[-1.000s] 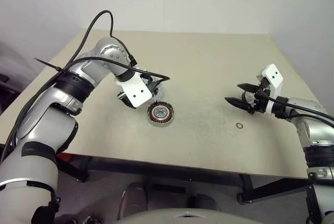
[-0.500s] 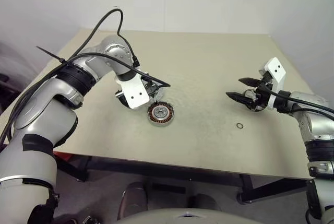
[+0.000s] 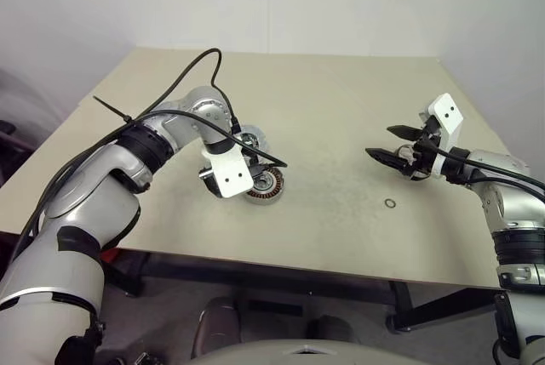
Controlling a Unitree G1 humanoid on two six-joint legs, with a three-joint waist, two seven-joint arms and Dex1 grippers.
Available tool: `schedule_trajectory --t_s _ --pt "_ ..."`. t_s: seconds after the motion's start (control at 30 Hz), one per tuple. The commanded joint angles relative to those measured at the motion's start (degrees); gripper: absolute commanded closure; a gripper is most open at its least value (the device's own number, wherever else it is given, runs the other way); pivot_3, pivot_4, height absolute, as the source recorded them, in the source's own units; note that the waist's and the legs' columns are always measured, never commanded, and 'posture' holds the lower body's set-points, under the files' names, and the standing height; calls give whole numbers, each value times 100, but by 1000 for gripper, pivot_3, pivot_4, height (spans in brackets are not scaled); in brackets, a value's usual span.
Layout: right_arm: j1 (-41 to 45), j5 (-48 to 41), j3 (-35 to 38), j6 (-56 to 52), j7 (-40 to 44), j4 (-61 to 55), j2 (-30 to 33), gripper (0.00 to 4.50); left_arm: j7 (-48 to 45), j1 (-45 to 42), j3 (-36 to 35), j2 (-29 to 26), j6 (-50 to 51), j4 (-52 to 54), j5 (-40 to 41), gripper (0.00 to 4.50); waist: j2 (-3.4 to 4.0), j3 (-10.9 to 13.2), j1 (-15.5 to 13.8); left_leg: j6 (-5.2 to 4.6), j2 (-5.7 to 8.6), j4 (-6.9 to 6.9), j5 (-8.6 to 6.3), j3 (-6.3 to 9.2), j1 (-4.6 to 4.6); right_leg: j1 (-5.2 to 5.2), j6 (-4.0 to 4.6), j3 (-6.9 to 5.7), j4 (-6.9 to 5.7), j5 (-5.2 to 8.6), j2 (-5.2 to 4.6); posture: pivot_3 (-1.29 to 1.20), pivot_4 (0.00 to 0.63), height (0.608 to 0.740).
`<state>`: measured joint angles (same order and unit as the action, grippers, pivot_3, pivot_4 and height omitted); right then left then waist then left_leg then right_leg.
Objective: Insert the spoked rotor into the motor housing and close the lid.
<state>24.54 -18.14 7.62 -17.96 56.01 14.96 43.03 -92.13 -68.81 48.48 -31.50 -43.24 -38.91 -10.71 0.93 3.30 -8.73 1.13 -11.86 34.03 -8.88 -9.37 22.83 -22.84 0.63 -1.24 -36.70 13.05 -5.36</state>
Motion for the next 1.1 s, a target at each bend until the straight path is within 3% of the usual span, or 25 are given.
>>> schedule_trajectory --t_s 0.03,0.47,1.1 --pt "80 -148 209 16 -36 -317 37 147 231 -141 -214 159 -54 -489 -361 16 0 0 -2 0 -1 6 0 0 -1 3 0 0 -3 0 0 0 0 740" --pt "47 -200 227 -45 -95 -437 -7 147 1158 -346 -304 782 -323 -1857 -1351 16 -2 1 -21 -5 1 14 -3 4 6 6 1 -7 -2 -1 -6 0 0 740" --pt "-81 -239 261 -66 -159 -540 -2 147 854 -444 -727 1294 -351 -1907 -1282 16 -4 3 -167 -8 3 15 -4 5 11 5 0 -11 -2 -1 -32 0 0 740"
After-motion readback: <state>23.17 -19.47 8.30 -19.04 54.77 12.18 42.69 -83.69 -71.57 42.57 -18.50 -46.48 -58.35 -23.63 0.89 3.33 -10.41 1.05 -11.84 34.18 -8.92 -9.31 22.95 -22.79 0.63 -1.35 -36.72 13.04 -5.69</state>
